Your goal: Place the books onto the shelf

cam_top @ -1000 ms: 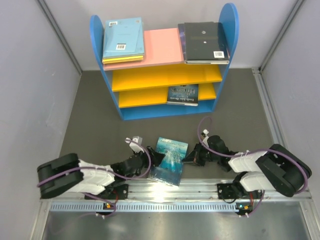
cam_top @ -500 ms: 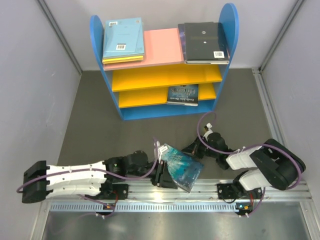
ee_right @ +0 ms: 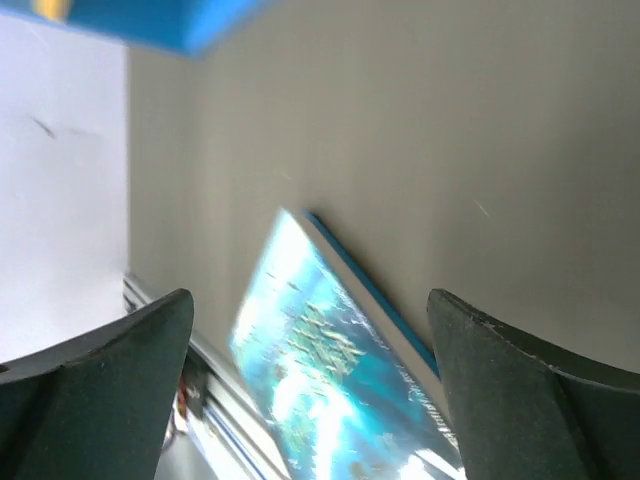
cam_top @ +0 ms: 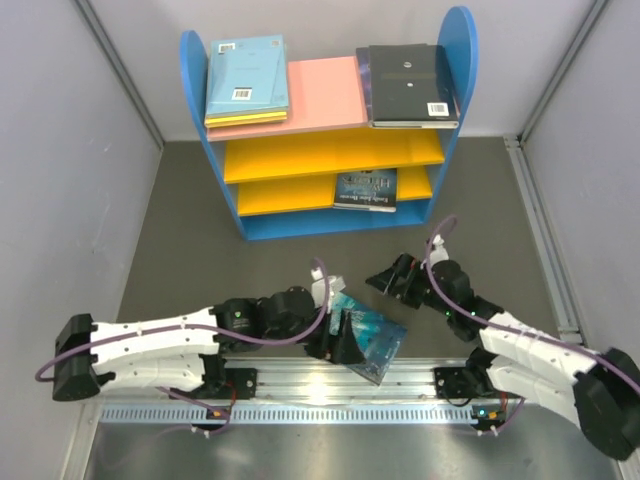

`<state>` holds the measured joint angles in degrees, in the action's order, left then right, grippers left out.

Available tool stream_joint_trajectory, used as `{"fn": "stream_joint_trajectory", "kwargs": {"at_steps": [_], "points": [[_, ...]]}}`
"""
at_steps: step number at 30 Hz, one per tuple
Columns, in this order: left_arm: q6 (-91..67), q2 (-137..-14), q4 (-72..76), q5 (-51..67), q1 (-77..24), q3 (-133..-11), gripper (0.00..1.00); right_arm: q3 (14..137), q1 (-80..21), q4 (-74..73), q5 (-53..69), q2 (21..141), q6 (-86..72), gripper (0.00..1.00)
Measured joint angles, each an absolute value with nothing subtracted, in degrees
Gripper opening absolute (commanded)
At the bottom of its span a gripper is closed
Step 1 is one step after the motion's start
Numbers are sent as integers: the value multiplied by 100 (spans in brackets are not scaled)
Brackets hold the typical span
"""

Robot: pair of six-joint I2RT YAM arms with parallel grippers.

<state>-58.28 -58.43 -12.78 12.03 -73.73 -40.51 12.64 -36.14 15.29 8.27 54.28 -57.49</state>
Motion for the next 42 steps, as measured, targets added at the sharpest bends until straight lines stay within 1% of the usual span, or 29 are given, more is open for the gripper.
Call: {"fn": "stream_joint_trajectory", "kwargs": {"at_steps": [1,3,7,11,14,21,25,34,38,42], "points": [[-5940,-5645,-1476,1109,-7371,-3815,96,1415,-3583,1212,725,5129,-5634,100],[-6270,-5065,-1865,939,-7373,-3293,99,1719,-3498,659,591,4733,-5428,100],[-6849,-4080,-2357,685,-7389,-2550,99,2025,-3350,1,502,4587,-5096,100],[-7225,-3791,-2591,438,-7395,-2049,99,2012,-3341,-438,504,4871,-4941,100],[-7345,-4014,-2626,156,-7395,-1907,99,1909,-3334,-521,530,4995,-4884,100],[-7349,-4764,-2523,-521,-7395,-2001,99,1662,-3330,-602,567,5002,-4834,100],[-7275,-5247,-2324,-814,-7190,-2123,98,1511,-3330,-598,565,4991,-4838,100],[-6700,-6665,-1013,-543,-6189,-2641,97,1448,-3323,-154,585,5221,-4858,100],[-6377,-7321,-854,-381,-6119,-3089,97,1448,-3321,-128,615,5231,-4851,100],[-6261,-7513,-493,-27,-6110,-3098,96,1374,-3321,-51,762,5175,-4860,98]]}}
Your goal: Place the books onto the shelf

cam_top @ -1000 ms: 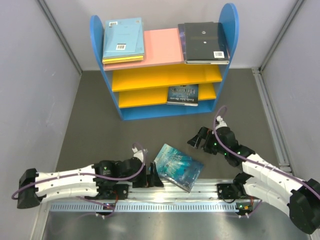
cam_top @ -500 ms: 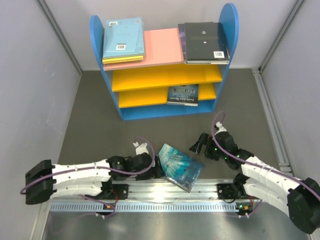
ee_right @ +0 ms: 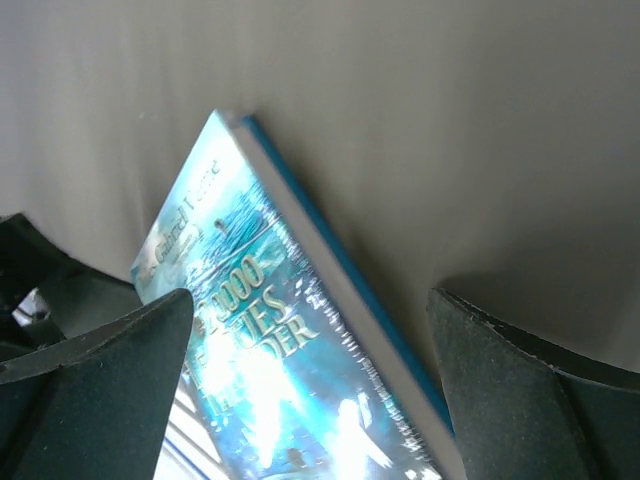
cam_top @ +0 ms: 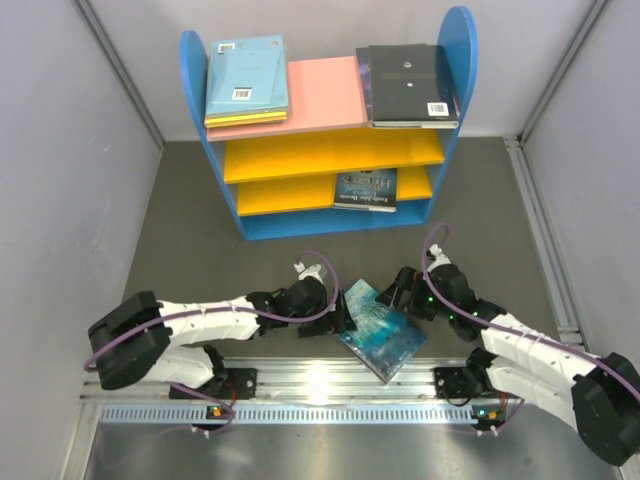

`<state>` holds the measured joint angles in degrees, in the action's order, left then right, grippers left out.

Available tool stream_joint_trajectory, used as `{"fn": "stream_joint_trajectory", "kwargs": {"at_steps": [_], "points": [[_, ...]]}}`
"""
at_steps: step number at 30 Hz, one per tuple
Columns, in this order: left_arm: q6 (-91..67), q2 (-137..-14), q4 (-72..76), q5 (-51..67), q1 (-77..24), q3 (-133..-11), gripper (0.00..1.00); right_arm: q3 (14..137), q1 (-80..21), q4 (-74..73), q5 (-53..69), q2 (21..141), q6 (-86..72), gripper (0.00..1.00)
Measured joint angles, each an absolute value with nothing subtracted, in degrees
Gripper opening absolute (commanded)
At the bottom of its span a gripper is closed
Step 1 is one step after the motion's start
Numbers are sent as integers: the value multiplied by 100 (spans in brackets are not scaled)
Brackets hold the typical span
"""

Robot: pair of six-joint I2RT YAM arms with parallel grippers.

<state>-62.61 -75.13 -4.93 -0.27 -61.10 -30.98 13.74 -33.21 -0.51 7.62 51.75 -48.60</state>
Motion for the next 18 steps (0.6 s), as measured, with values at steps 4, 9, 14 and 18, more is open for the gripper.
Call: {"fn": "stream_joint_trajectory", "kwargs": {"at_steps": [4,9,14,18], "points": [[-6294,-7644,106,405,-6204,-2952,96,1135,-3328,-86,996,4766,-4960,91],[-6335,-7999,530,628,-6696,-3050,95,666,-3487,-676,770,3507,-5109,56],[-6438,-8361,694,753,-7067,-3301,95,510,-3785,-1695,99,2058,-5426,32],[-6573,-8396,657,768,-7301,-3310,95,561,-4005,-2408,-27,1170,-5734,23]]}}
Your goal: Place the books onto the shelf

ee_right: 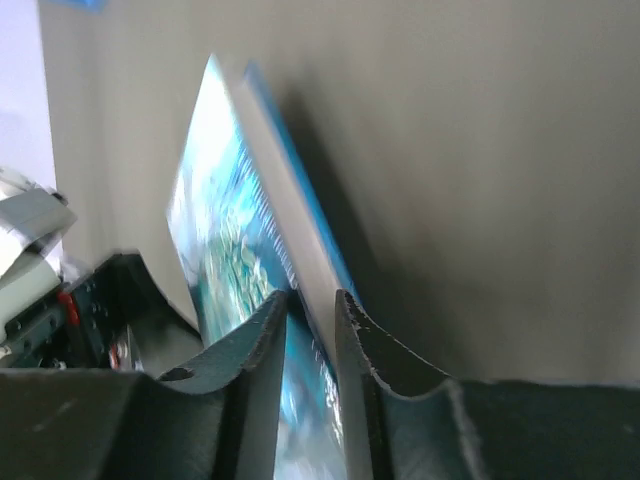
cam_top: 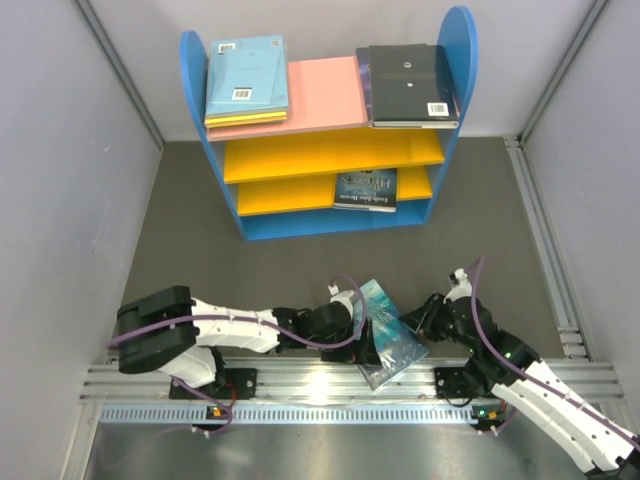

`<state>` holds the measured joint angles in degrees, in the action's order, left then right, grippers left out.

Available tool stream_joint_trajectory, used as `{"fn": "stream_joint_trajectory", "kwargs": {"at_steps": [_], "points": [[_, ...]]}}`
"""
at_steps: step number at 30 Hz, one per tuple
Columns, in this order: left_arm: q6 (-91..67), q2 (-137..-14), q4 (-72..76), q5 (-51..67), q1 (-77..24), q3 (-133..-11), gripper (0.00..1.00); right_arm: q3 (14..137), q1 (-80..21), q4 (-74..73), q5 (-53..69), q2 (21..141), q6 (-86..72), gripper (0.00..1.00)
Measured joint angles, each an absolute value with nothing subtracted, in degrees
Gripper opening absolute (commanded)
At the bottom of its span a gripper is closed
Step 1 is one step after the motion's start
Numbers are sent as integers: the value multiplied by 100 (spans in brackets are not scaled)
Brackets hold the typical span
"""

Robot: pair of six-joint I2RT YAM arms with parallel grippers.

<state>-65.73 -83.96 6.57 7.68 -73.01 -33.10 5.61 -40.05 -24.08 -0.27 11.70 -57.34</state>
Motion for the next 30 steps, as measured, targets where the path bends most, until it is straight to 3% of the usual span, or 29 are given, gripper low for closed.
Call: {"fn": "stream_joint_trajectory", "kwargs": {"at_steps": [6,14,24,30], "points": [[-6893,-8348,471,163,-7673,-3310,95,576,-4128,-3398,102,1039,-5951,14],[-7443,-8342,458,-1050,-8252,-3284,95,607,-4141,-3439,126,1061,-5979,0],[-7933,-8016,1007,-1691,-8493,-2803,92,582,-4217,-3422,163,1057,-6136,0],[-7961,-7105,987,-1765,-8646,-2283,92,521,-4372,-3218,493,1181,-6248,0]]}}
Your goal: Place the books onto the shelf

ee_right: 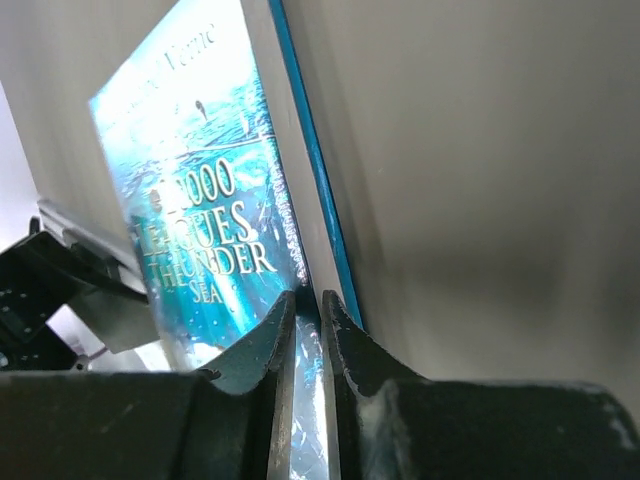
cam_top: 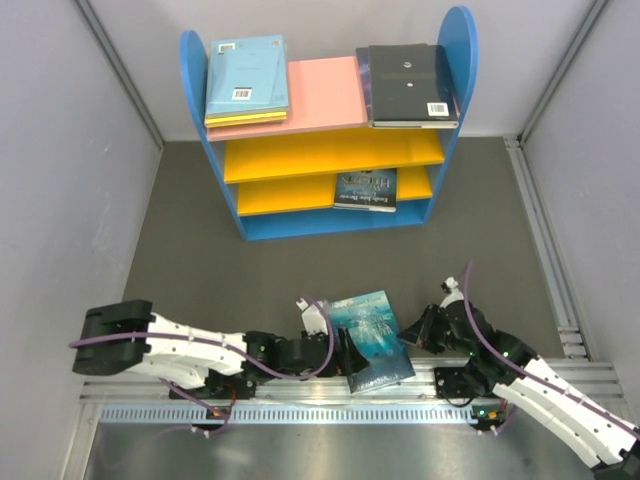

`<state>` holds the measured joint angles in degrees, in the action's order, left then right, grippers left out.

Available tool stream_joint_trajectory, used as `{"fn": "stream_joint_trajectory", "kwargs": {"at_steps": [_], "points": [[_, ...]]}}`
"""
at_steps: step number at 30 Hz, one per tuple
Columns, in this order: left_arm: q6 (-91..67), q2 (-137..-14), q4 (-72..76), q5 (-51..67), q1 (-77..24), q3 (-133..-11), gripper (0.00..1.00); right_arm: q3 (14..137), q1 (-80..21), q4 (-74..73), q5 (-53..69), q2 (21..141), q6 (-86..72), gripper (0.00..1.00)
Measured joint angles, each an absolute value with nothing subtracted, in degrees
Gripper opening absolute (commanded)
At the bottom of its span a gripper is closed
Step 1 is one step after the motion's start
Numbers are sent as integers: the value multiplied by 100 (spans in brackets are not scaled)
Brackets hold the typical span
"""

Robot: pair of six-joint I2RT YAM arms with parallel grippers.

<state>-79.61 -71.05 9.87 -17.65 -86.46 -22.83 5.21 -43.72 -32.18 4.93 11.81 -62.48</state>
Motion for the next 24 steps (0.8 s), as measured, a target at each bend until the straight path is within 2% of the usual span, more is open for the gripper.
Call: {"fn": "stream_joint_trajectory", "kwargs": {"at_steps": [8,17,24], "points": [[-7915,-6318,1269,-1745,-8724,-1806,91,436,-4440,-2742,593,1540,-6388,0],[-7675,-6438,1393,-1925,-8785,-1693,91,392,-4899,-2112,233,2021,-6606,0],[-7185,-6799,1439,-2359,-8698,-1719,92,364,-5607,-1614,-561,2408,-6980,0]]}}
